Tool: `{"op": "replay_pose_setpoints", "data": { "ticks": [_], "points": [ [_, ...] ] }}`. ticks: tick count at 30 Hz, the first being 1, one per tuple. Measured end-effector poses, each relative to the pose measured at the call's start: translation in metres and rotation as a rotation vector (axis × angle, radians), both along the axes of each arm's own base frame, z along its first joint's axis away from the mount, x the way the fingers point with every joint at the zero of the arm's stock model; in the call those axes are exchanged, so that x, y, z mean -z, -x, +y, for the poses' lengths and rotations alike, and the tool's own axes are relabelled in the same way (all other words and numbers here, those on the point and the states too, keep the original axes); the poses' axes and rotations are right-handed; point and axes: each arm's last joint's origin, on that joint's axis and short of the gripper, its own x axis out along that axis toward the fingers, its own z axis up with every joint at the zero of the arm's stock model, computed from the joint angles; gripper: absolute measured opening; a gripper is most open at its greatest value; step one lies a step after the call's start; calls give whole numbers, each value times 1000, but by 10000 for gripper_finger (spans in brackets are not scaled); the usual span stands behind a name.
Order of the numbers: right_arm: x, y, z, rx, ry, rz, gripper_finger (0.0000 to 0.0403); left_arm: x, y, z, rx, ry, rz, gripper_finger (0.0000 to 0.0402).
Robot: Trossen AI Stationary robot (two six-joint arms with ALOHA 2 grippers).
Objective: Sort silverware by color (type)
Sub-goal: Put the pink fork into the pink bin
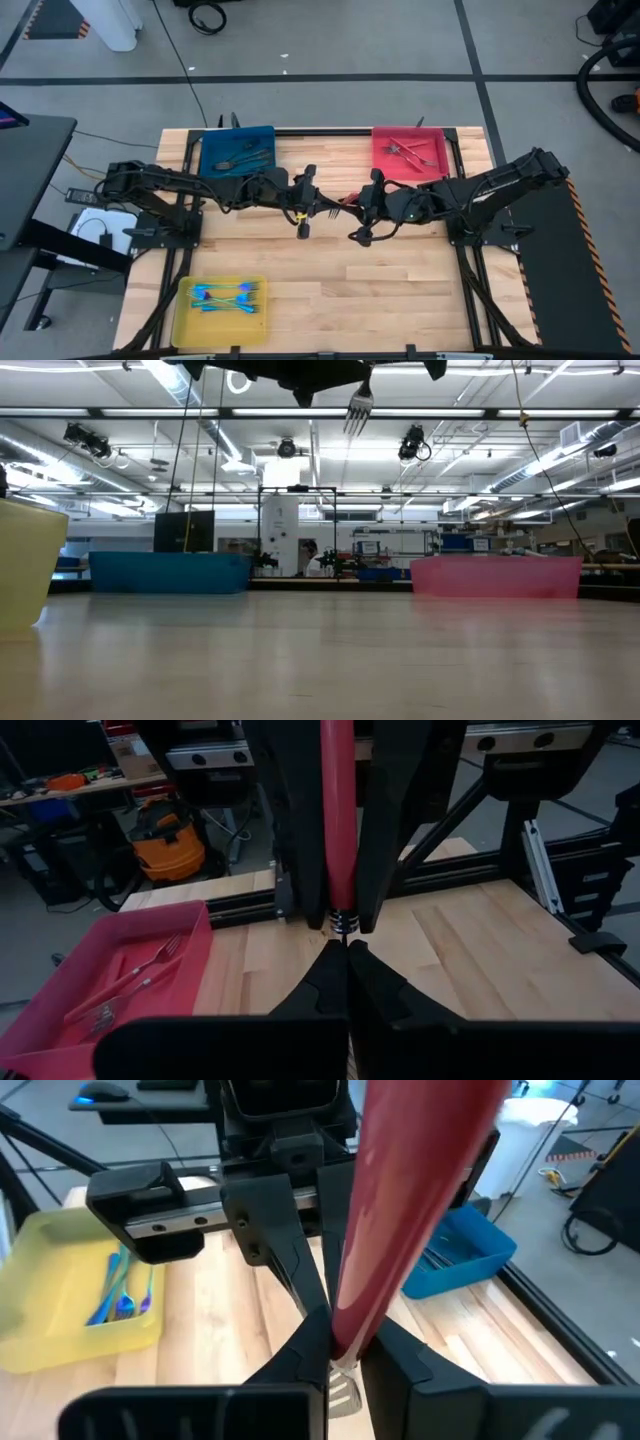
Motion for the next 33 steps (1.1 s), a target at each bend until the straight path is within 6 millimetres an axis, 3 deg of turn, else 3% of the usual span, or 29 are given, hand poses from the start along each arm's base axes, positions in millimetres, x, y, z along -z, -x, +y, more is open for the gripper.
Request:
{"op": "replay_pose_setpoints", "data": {
  "ticks": [5,12,16,24,33],
  "points": [
    [2,-1,-7,26,21,27,39,3,1,14,-37,2,30,9],
    [11,3,-33,168,108,155,39,10,3,29,-82,19,112,66],
    [21,11,-57,276,103,282,39,14,5,31,-91,25,153,92],
    [38,35,-111,503,68,547,39,9,18,32,-97,19,222,95],
    [53,62,-171,710,-16,776,39,-20,62,47,-161,26,279,96]
  ]
}}
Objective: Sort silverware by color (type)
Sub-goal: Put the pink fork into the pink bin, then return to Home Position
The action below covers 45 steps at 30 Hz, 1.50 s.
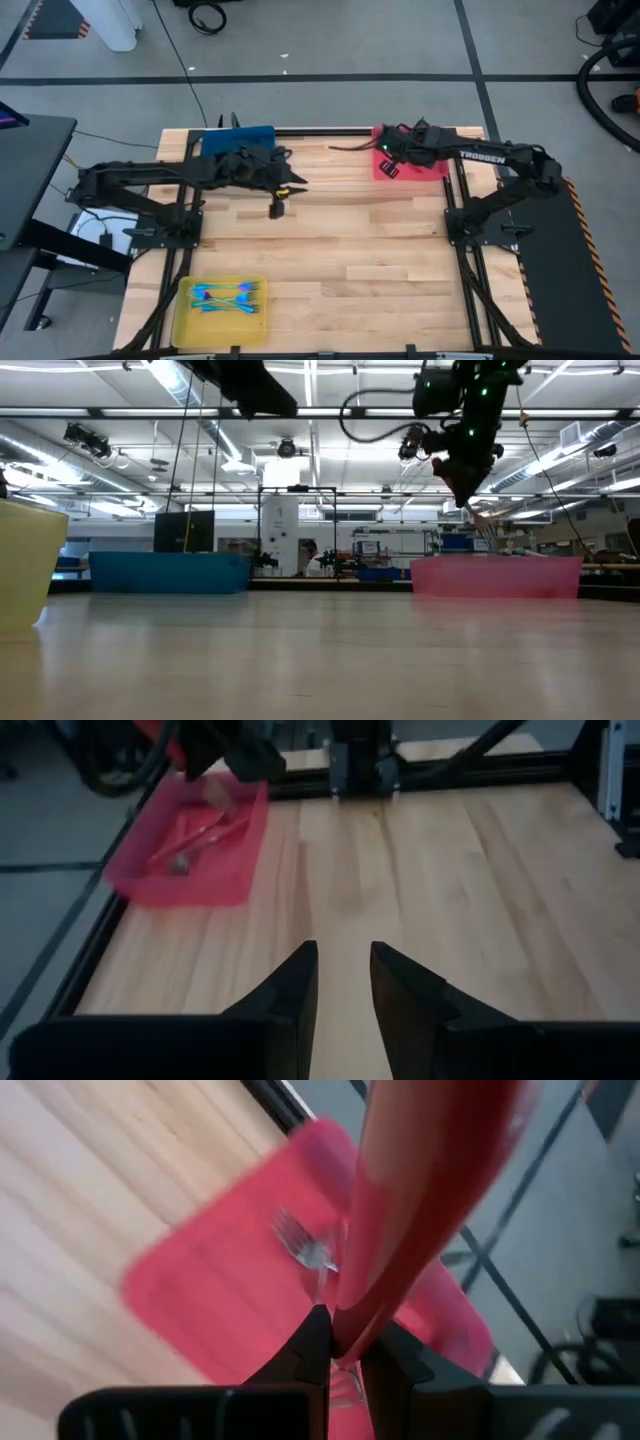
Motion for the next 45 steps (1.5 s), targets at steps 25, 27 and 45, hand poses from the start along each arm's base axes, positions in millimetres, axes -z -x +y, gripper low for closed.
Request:
{"op": "replay_pose_setpoints", "data": {
  "ticks": [25,27,45],
  "points": [
    [77,-3,-59,143,-222,369,71,2,60,-8,-50,106,234,96],
    [76,-2,-59,144,-217,358,74,9,62,-9,-50,112,248,96],
    [72,1,-56,164,-232,387,150,25,71,-17,-54,151,107,96]
  ]
}}
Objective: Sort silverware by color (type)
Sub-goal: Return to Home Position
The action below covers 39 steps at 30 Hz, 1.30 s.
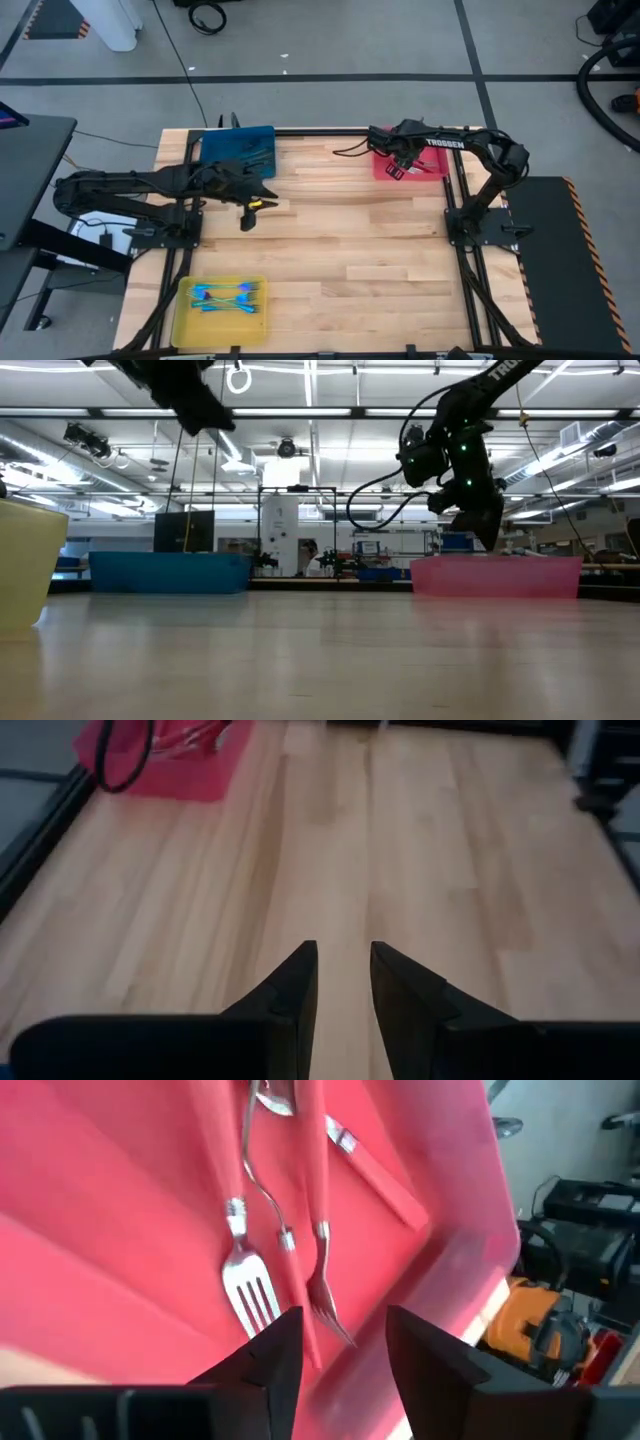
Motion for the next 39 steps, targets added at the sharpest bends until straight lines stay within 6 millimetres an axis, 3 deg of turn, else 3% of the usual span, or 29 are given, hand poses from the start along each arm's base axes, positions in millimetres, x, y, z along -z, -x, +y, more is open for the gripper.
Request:
{"op": "replay_pose_setpoints", "data": {
  "ticks": [5,10,17,22,26,35,39],
  "points": [
    [-21,-2,11,57,-61,-21,153,-17,15,-7,20,-16,-101,96],
    [-50,-7,34,6,0,-208,154,-24,35,-17,23,-39,-188,96],
    [-98,5,76,-199,200,-636,154,11,70,-26,-55,-33,-291,96],
    [-115,28,104,-319,304,-909,153,40,89,-30,-16,-12,-371,96],
    [-106,47,119,-396,354,-1044,154,59,97,-34,32,-10,-440,96],
    [-44,68,136,-494,368,-1297,153,107,100,-46,180,2,-525,96],
    [-20,72,140,-530,369,-1329,154,111,100,-47,194,1,-527,96]
  ]
}}
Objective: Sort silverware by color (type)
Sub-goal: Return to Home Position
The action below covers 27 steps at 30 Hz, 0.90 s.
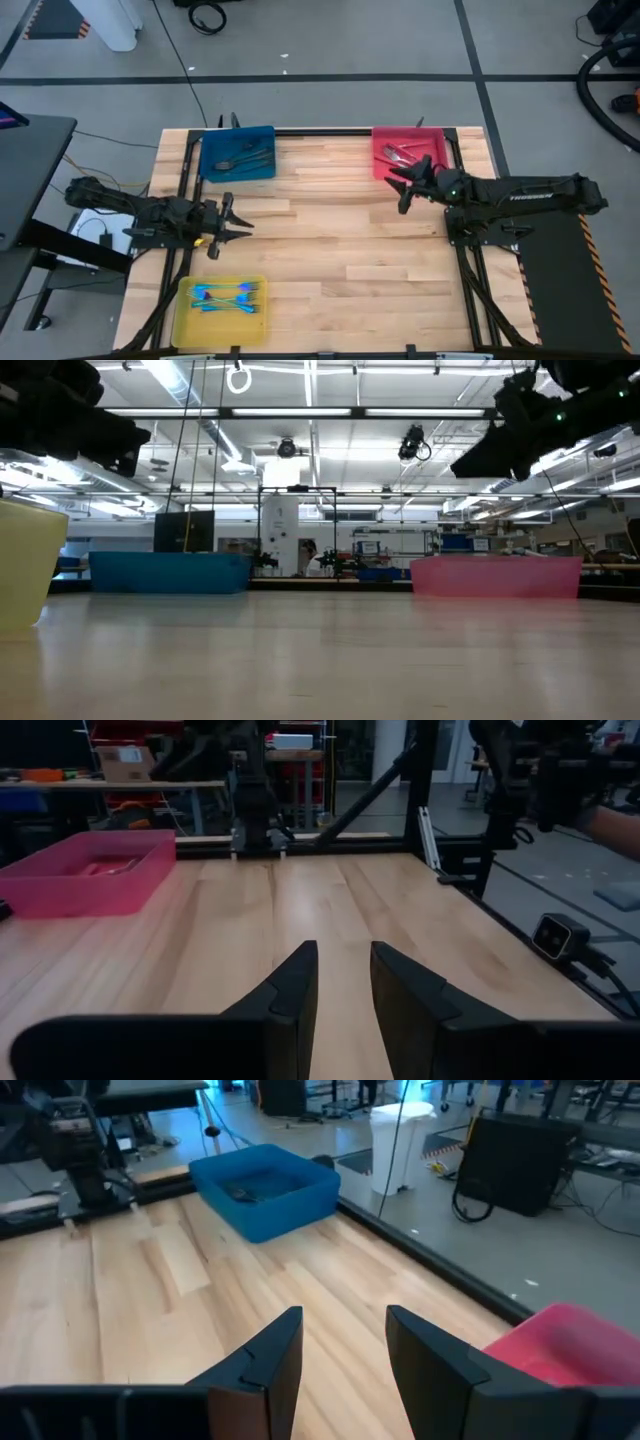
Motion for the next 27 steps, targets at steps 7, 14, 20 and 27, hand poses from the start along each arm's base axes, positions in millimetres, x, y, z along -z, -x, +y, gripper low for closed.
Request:
{"op": "replay_pose_setpoints", "data": {
  "ticks": [7,14,20,27],
  "points": [
    [34,3,7,-82,-14,-16,154,0,1,-5,87,-15,2,96],
    [54,6,13,-162,-20,-34,154,3,3,-10,159,-29,21,96],
    [64,9,16,-184,-18,-27,153,4,3,-11,170,-33,32,96],
    [77,14,17,-200,-2,-49,153,4,3,-11,169,-34,38,96]
  ]
}}
